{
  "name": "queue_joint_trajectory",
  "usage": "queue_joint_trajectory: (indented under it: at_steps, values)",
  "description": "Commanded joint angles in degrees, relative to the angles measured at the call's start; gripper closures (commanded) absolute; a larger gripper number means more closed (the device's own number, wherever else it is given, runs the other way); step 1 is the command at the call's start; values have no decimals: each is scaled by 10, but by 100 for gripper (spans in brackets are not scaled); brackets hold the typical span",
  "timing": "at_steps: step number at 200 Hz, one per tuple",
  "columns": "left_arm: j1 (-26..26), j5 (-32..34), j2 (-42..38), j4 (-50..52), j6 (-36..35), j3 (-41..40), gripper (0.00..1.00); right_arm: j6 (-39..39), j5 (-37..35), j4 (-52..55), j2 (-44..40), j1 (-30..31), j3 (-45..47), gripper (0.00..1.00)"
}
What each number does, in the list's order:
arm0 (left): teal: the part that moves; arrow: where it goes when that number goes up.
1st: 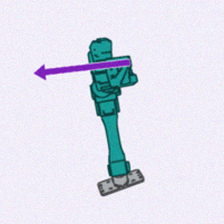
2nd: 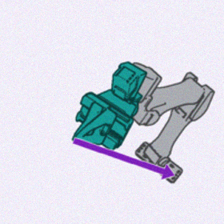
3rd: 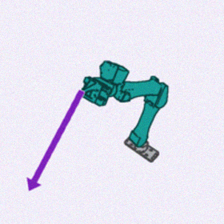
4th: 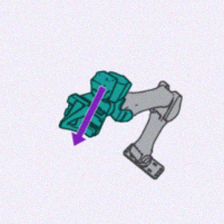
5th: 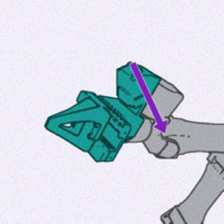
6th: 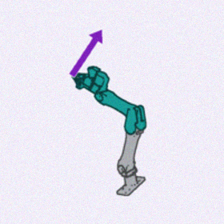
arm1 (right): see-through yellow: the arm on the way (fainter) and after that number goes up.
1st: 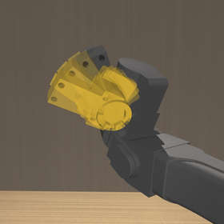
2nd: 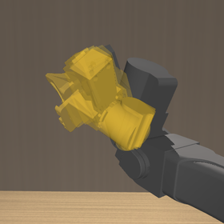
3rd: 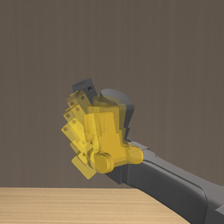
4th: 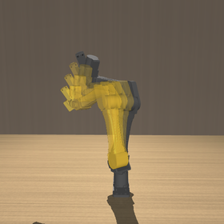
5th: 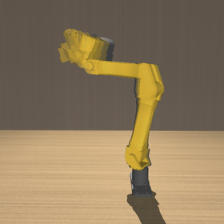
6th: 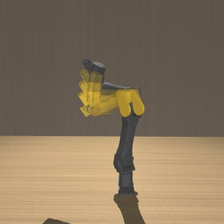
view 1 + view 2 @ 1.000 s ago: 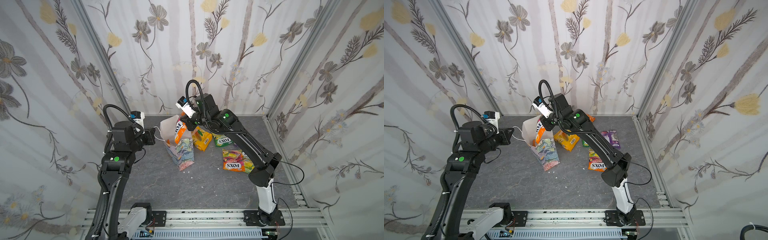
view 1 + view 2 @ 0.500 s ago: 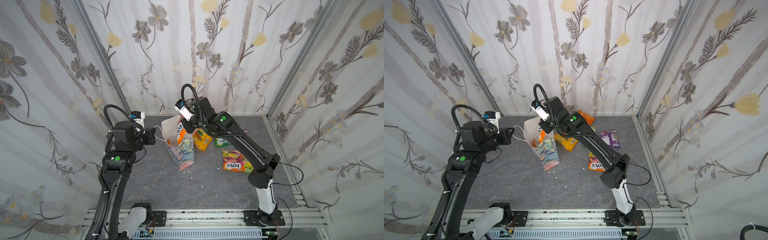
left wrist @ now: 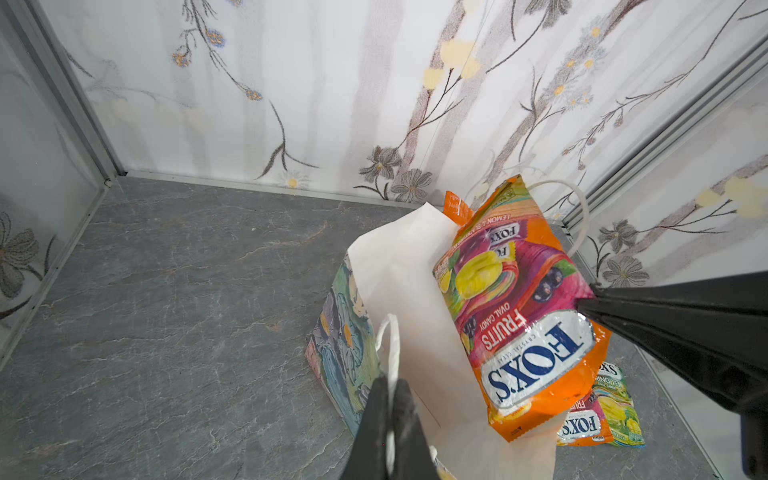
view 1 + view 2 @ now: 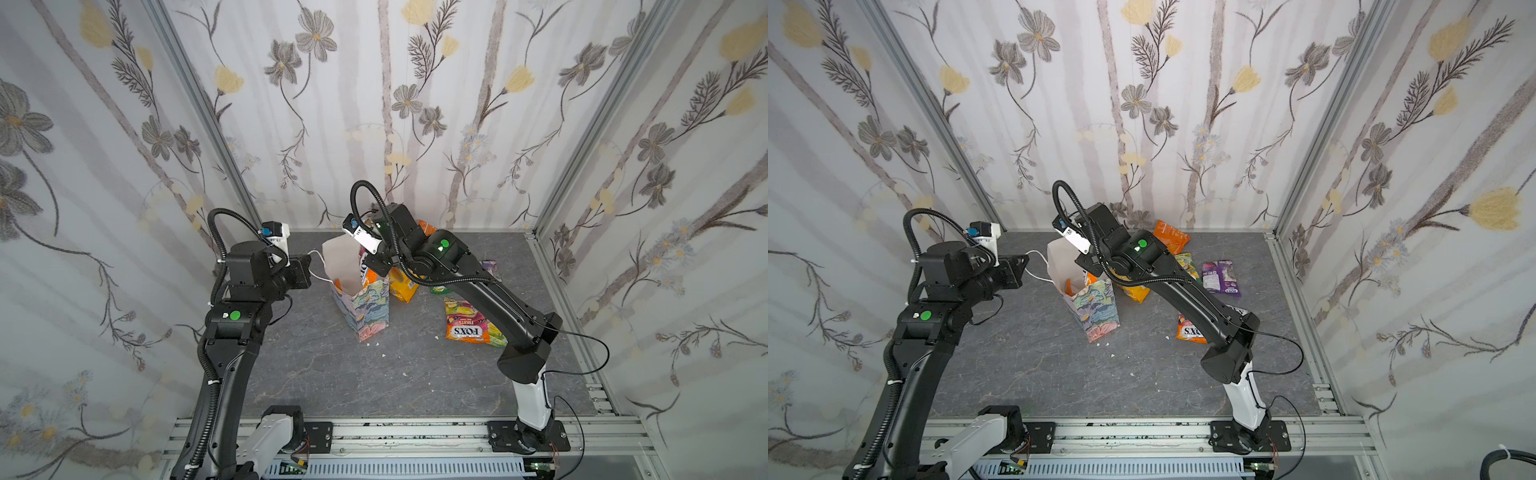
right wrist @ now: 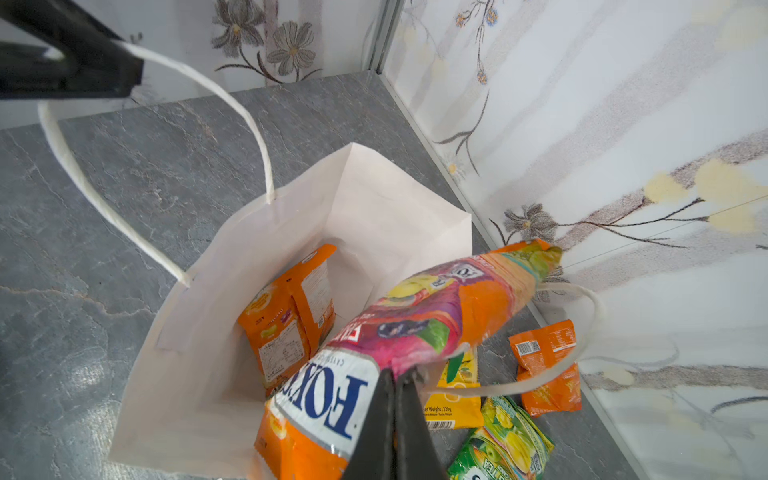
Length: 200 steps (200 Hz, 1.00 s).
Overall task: Place the snacks into the paper bag
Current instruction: Place the snack in the paper bag.
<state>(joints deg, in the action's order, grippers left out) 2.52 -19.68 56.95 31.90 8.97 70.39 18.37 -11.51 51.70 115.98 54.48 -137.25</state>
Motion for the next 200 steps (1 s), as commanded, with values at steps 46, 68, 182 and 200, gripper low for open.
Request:
queue_joint_trajectory:
  at_steps: [46, 68, 182, 200]
  values:
    - [-2, 5, 2, -7, -11, 9, 100, 51, -112, 19, 19, 26, -3, 100]
    - [-2, 6, 3, -5, -14, 12, 100, 58, -152, 5, 22, 26, -3, 98]
    - [-3, 10, 2, -1, -19, 12, 100, 57, -205, -4, 47, 39, -3, 86]
    - [-3, 9, 2, -1, -18, 12, 100, 49, -202, -3, 45, 41, -4, 86]
